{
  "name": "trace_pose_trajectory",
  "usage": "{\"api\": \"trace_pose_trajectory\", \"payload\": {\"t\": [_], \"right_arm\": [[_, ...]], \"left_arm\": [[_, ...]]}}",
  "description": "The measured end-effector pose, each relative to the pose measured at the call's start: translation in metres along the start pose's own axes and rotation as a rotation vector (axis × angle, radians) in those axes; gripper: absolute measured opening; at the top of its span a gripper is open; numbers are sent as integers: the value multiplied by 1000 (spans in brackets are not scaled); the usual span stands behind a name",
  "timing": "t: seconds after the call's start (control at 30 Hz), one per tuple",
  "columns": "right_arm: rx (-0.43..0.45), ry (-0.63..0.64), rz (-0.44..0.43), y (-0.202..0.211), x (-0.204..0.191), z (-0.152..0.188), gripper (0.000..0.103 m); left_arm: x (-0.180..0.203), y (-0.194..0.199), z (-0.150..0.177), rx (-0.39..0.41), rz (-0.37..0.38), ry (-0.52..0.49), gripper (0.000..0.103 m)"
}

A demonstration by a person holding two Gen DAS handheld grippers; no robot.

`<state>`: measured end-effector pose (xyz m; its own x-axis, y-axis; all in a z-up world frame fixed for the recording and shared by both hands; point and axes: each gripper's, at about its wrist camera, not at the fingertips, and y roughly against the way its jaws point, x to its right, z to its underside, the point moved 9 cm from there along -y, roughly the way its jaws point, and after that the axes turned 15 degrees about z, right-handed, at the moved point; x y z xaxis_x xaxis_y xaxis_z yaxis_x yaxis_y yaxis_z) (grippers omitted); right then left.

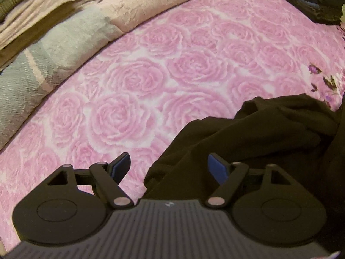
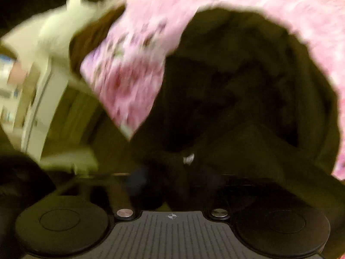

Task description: Fold clothes

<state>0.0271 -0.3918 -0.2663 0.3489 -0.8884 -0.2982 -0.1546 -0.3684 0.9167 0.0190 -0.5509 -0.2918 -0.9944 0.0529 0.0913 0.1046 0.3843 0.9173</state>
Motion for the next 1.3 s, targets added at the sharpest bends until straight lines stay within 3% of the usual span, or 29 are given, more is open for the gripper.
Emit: {"api": "trace_pose_trajectory", "payload": {"t": [0.07,0.2,0.33,0.4,0.43,0.47,0.53,0.6,0.67,0.7,0.87,0.97,1.07,1.13,1.2,1.23,1.27,1.3], "right_arm": [[70,-49,12,16,18,-19,85],[213,-217,124,27,95,-65,84],[169,-272,251,-10,163,-82,84],[120,-269,228,-38,176,-81,84],[89,-273,195,-55,179,-79,75],[61,-281,151,-67,180,-77,48],[26,-299,77,-82,180,-75,24],[40,-290,72,-74,179,-76,13],[67,-304,69,-55,179,-77,10],[86,-303,83,-41,180,-77,10],[247,-386,279,72,228,-88,5],[352,-422,430,130,267,-105,5],[448,-473,609,159,311,-122,6],[492,-514,682,161,336,-131,6],[475,-519,711,145,353,-136,8],[450,-504,716,133,356,-138,34],[445,-490,720,124,355,-138,72],[449,-479,724,116,354,-138,82]], "left_arm": [[-13,-4,-4,4,6,35,76],[-38,-14,-13,7,-4,98,76],[-47,-53,-10,-70,48,97,76],[-49,-72,-1,-107,83,115,76],[-50,-80,4,-125,101,125,76],[-51,-88,9,-143,118,135,76],[-45,-92,19,-176,168,134,75],[-36,-89,29,-212,217,126,63],[-26,-79,34,-239,220,100,20],[-21,-70,32,-242,189,68,9],[-15,-5,-18,-70,136,71,6],[-25,18,-64,41,105,73,6],[-36,14,-103,113,60,55,11],[-46,2,-121,145,20,78,22],[-58,-13,-127,142,-19,130,26],[-62,-19,-126,140,-29,159,26],[-64,-25,-122,136,-32,190,30],[-62,-29,-117,132,-30,209,33]]}}
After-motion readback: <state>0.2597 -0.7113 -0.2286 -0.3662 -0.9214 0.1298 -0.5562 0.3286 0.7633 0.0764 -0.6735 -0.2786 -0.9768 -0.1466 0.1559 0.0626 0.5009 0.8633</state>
